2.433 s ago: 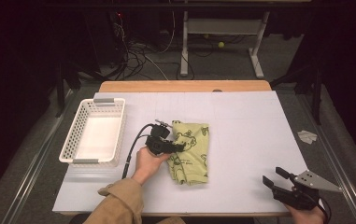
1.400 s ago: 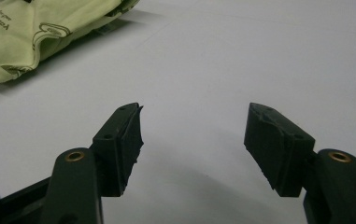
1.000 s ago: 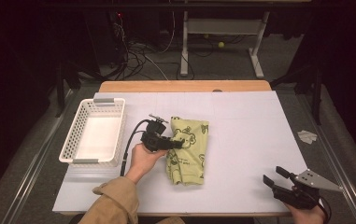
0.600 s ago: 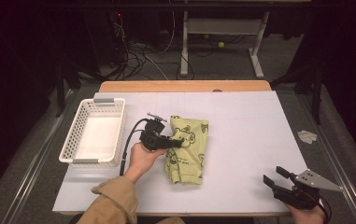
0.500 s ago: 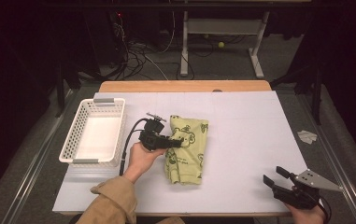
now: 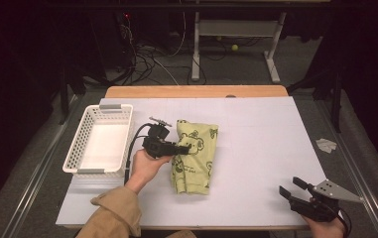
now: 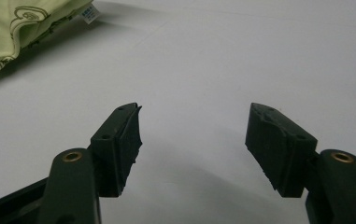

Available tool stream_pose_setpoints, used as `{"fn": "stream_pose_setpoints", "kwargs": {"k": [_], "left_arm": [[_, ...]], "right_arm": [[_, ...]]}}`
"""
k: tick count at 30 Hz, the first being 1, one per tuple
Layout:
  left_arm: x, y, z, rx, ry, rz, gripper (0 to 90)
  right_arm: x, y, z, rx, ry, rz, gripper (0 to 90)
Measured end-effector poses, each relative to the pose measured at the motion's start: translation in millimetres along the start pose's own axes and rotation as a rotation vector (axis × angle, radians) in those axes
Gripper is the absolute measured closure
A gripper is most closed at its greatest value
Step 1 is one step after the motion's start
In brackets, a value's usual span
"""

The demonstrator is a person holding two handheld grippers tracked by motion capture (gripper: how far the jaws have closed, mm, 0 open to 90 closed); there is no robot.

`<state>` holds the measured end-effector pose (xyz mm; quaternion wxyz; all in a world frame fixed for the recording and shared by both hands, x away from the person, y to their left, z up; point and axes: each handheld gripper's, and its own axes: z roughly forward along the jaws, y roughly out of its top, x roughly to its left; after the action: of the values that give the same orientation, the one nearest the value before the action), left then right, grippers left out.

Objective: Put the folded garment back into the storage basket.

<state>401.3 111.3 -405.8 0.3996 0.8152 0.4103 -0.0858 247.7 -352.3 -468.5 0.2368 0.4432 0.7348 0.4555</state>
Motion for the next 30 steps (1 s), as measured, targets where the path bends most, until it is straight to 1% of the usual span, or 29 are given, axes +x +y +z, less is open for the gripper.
{"fn": "stream_pose_setpoints", "kwargs": {"k": [10,17,27,30], "left_arm": [[-1.6,2.6,-7.2,-0.014,-0.004,0.004,60.7],[1.4,2.1,-11.0,-0.017,-0.002,-0.003,60.7],[1.3,2.0,-18.5,-0.034,-0.016,-0.009,60.6],[1.8,2.0,-19.9,-0.031,-0.019,-0.015,60.6]], "right_arm": [[0.2,0.0,0.2,0.001,0.0,-0.001,36.2],[0.0,0.0,0.1,0.001,0.001,-0.001,36.3],[-0.2,-0.1,0.1,0.001,0.0,0.005,36.2],[-0.7,-0.2,0.1,0.001,0.0,0.005,36.2]]}}
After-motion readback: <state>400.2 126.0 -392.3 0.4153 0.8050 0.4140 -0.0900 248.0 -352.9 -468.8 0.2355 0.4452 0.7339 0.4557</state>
